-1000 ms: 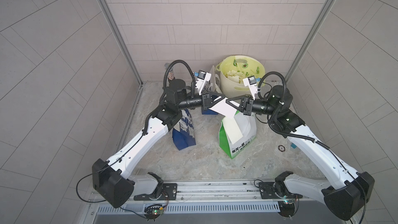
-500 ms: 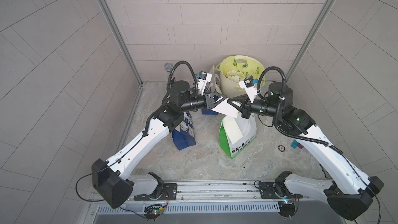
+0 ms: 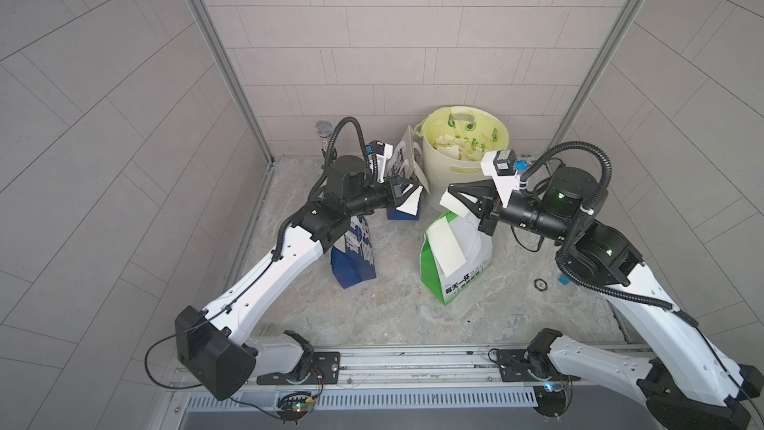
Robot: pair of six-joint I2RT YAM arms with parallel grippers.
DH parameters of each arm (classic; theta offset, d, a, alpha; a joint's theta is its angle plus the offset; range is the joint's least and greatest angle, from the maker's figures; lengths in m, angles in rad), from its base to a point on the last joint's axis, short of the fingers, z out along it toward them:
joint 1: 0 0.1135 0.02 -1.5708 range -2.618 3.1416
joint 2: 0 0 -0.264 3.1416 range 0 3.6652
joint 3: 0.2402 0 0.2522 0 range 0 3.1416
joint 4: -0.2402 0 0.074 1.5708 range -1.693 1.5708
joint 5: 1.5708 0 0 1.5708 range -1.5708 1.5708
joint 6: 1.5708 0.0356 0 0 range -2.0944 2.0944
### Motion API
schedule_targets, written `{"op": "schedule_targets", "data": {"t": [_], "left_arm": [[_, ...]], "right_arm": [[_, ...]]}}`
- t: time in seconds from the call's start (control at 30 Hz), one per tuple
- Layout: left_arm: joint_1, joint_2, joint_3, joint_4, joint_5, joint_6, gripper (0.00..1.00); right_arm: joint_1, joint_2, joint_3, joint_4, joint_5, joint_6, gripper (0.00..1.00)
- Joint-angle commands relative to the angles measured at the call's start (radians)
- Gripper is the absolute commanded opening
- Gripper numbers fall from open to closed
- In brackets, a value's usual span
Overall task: Shred takeout receipts and throw away
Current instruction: Place the takeout receipt in the trash bin.
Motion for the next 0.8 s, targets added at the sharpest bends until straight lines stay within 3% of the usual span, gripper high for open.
{"op": "schedule_targets", "data": {"t": [0.0,0.13,0.23,0.3,0.5,0.6,0.67,0.77], "left_arm": [[0.003,-0.006,0.039,0.024,-0.015,0.03,0.0],[0.003,-0.025,0.02,0.069,-0.021,0.031,0.0],[0.003,-0.04,0.004,0.09,-0.033,0.024,0.0],[0.003,-0.046,-0.003,0.099,-0.037,0.018,0.0],[0.003,-0.065,-0.032,0.127,-0.047,0.006,0.0],[0.003,-0.068,-0.037,0.127,-0.048,-0.001,0.0],[0.004,-0.074,-0.047,0.129,-0.048,0.0,0.0],[0.003,-0.077,-0.06,0.128,-0.054,0.002,0.0]], "right_arm": [[-0.022,0.039,0.007,0.064,0.171,0.02,0.0],[-0.082,0.166,0.059,0.09,0.433,0.063,0.0],[-0.146,0.28,0.115,0.152,0.528,0.137,0.0],[-0.183,0.354,0.158,0.197,0.538,0.167,0.0],[-0.257,0.623,0.39,0.164,0.603,0.072,0.0],[-0.275,0.697,0.414,0.153,0.636,0.069,0.01],[-0.275,0.732,0.415,0.149,0.642,0.058,0.05],[-0.282,0.779,0.436,0.114,0.676,0.031,0.22]]}}
